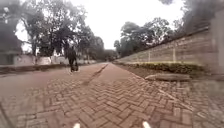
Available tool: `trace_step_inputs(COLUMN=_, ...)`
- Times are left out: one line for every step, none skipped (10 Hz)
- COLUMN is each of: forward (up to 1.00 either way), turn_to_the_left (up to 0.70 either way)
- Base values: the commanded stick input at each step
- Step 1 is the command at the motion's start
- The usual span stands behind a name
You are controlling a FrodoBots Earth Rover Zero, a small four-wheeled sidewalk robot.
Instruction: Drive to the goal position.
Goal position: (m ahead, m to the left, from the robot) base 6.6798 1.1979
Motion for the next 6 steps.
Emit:
trace_step_inputs(forward=0.7, turn_to_the_left=0.13)
trace_step_inputs(forward=0.7, turn_to_the_left=0.09)
trace_step_inputs(forward=0.7, turn_to_the_left=0.01)
trace_step_inputs(forward=0.7, turn_to_the_left=0.02)
trace_step_inputs(forward=0.7, turn_to_the_left=0.0)
trace_step_inputs(forward=0.7, turn_to_the_left=0.0)
